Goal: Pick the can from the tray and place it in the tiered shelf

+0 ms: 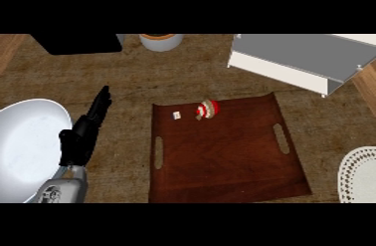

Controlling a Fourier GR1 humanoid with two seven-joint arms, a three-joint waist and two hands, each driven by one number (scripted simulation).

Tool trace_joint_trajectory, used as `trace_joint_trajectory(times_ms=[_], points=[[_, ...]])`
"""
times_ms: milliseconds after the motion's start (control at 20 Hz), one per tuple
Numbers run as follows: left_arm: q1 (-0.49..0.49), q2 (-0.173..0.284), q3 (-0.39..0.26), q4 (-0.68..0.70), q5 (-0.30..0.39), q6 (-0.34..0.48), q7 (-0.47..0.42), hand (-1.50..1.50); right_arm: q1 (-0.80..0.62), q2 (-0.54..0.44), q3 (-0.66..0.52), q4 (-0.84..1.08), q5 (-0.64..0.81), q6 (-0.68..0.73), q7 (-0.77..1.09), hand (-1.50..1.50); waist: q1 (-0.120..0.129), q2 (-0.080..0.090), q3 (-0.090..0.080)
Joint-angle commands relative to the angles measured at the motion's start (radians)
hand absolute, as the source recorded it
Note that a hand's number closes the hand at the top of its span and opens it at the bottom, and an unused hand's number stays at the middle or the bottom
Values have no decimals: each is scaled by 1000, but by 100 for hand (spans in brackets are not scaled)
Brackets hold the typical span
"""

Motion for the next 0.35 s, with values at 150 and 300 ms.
trace_joint_trajectory(times_ms=[150,300], points=[[-38,-10,6,9,-5,20,29,0,197,-10,-64,-367,-128,395,89,-150,-33,-3,0],[-17,-13,2,4,-7,20,21,0,285,-3,-129,-566,-229,497,89,-150,-25,-2,0]])
